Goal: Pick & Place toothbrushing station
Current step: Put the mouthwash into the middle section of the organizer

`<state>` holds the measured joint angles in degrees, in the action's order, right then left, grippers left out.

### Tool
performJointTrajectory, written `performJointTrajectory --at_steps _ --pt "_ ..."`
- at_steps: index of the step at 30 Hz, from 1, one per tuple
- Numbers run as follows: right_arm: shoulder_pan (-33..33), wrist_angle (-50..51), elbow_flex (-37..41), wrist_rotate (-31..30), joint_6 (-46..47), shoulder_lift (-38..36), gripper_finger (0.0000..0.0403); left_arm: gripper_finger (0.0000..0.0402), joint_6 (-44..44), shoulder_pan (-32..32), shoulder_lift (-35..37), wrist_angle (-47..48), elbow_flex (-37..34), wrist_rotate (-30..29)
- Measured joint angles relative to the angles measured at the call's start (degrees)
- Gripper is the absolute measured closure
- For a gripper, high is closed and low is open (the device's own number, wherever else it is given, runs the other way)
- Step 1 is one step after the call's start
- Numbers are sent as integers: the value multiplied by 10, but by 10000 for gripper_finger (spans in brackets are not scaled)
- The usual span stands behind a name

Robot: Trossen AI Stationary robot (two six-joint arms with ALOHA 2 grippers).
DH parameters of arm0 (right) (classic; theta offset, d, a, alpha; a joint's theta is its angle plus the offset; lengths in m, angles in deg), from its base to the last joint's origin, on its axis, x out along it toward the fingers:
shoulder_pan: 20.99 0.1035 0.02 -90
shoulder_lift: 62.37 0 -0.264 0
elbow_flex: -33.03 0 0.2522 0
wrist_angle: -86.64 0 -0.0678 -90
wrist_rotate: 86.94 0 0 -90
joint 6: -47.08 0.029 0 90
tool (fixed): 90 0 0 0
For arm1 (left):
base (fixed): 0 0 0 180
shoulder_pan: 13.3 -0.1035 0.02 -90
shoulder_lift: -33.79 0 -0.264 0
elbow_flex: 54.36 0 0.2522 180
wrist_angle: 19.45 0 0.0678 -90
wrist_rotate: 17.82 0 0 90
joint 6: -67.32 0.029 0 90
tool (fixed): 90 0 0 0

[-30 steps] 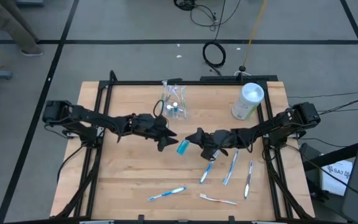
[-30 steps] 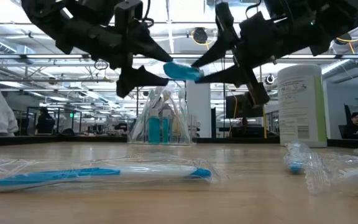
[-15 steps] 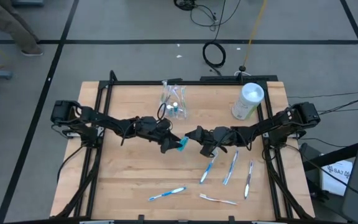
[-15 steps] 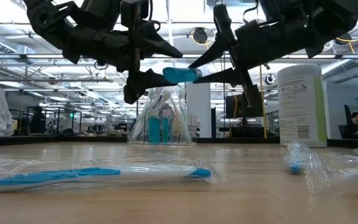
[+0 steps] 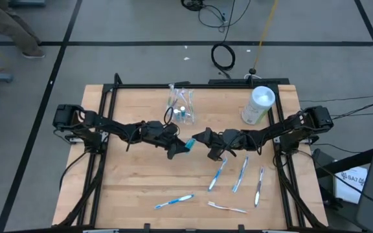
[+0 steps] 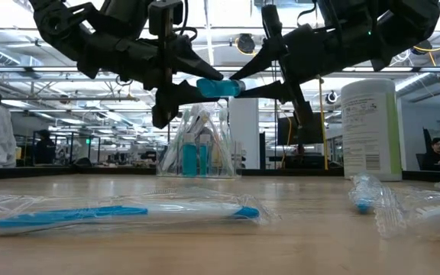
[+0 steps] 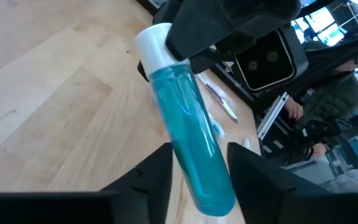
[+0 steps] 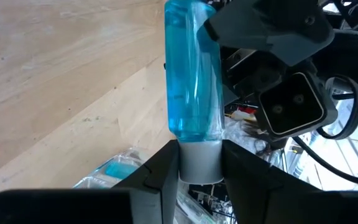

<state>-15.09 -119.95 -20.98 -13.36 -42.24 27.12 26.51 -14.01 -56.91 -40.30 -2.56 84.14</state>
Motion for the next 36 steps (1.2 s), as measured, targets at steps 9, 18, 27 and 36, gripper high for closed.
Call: performJointTrajectory --at_steps 9,18,27,36 --pt "0 1 0 0 -2 0 298 283 -3 0 0 4 0 0" --pt "0 5 0 -3 40 0 297 282 -7 0 0 3 0 0" --pt "14 17 0 -77 82 0 297 282 -4 -10 0 0 0 -8" --pt "19 13 0 -91 123 0 259 282 -9 -26 0 0 0 -5"
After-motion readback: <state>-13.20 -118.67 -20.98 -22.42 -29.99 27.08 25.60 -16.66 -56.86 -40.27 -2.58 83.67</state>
